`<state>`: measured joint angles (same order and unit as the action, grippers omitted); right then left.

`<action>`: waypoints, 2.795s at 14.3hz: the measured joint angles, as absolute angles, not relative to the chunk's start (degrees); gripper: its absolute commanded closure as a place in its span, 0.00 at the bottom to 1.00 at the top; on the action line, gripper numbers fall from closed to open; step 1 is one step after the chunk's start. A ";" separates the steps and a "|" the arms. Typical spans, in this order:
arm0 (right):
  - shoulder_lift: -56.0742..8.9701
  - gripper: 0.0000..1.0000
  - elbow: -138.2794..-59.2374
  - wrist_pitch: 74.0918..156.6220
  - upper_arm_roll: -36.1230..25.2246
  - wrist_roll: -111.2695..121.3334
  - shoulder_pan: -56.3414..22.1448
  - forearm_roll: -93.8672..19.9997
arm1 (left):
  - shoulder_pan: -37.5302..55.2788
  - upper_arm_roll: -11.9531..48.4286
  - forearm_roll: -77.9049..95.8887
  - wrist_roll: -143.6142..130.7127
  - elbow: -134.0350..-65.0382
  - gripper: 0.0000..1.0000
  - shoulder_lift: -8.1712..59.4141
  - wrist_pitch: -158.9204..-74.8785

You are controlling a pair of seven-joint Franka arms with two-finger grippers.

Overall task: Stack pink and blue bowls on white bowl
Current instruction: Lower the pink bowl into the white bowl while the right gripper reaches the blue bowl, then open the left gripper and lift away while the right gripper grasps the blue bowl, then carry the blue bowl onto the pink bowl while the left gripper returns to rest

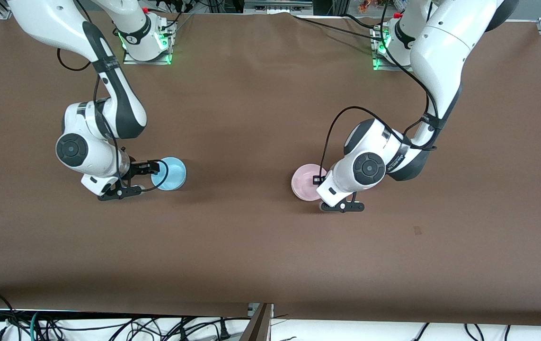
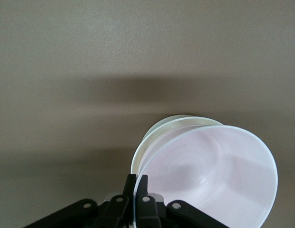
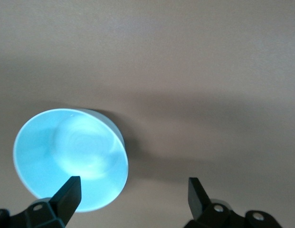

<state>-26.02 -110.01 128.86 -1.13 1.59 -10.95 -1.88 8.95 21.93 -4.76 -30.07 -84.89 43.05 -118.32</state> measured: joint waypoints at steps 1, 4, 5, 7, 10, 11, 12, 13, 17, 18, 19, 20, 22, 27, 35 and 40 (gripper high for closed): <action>-26.86 0.01 -110.23 130.24 -1.13 1.07 -10.95 -1.92 | 9.01 21.93 -4.80 -30.32 -84.85 1.00 43.05 -118.32; -29.16 0.10 -110.25 132.31 -1.13 -1.80 -10.95 -1.92 | 9.51 21.91 -4.87 -31.50 -84.83 0.29 43.07 -118.32; -29.46 0.25 -110.25 132.39 -1.13 -1.94 -10.95 -1.92 | 10.01 21.92 -4.88 -32.38 -84.83 0.00 43.12 -118.32; -29.53 0.48 -110.24 132.39 -1.07 -2.11 -11.00 -1.92 | 11.03 21.90 -4.91 -33.77 -84.84 0.00 43.31 -118.32; -29.53 0.71 -110.24 132.38 -1.03 -2.43 -11.44 -1.92 | 11.14 21.73 -4.97 -34.37 -84.78 0.00 43.32 -118.32; -29.53 0.81 -110.24 132.38 -1.03 -2.46 -11.53 -1.92 | 11.09 21.62 -4.97 -34.39 -84.72 0.00 43.32 -118.32; -29.53 0.95 -110.24 132.38 -1.02 -2.48 -11.57 -1.93 | 10.99 21.55 -4.98 -34.41 -84.57 0.00 43.32 -118.32; -29.53 1.00 -110.24 132.36 -1.02 -2.67 -11.60 -1.96 | 10.86 21.45 -4.98 -34.41 -84.29 0.00 43.31 -118.31; -29.17 1.00 -109.81 132.08 -0.94 -5.26 -11.96 -2.19 | 10.29 19.73 -5.08 -34.50 -82.33 0.00 41.35 -114.44; -28.94 1.00 -109.54 132.03 -0.94 -6.14 -12.03 -2.31 | 10.20 18.72 -5.22 -34.46 -81.86 0.00 39.74 -111.77; -28.89 1.00 -109.10 131.98 -0.91 -7.25 -12.08 -2.45 | 9.98 17.79 -5.44 -34.01 -81.52 0.00 37.67 -108.37; -28.90 1.00 -108.53 131.84 -0.77 -8.73 -12.13 -2.56 | 9.51 17.21 -5.60 -32.36 -81.29 0.00 35.40 -104.52; -28.91 1.00 -106.76 130.73 0.11 -13.02 -12.28 -2.68 | 7.78 16.74 -5.70 -27.63 -81.15 0.00 30.77 -97.15; -28.83 1.00 -96.66 116.36 4.89 -22.76 -12.78 -6.46 | -1.22 16.63 -5.76 -16.61 -81.21 0.00 21.63 -84.51; -30.69 1.00 -88.62 114.98 7.25 -43.14 -24.35 -20.84 | -7.37 16.72 -5.66 -3.70 -81.20 0.00 9.57 -76.03; -42.37 1.00 -76.75 127.34 7.23 -60.18 -35.61 -21.12 | -10.81 15.27 -5.24 4.87 -82.10 0.00 8.23 -79.08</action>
<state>-42.37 -76.75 127.34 7.23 -60.18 -35.61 -21.12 -10.81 15.27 -5.24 4.87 -82.10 8.23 -79.08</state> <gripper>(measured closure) 0.978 0.000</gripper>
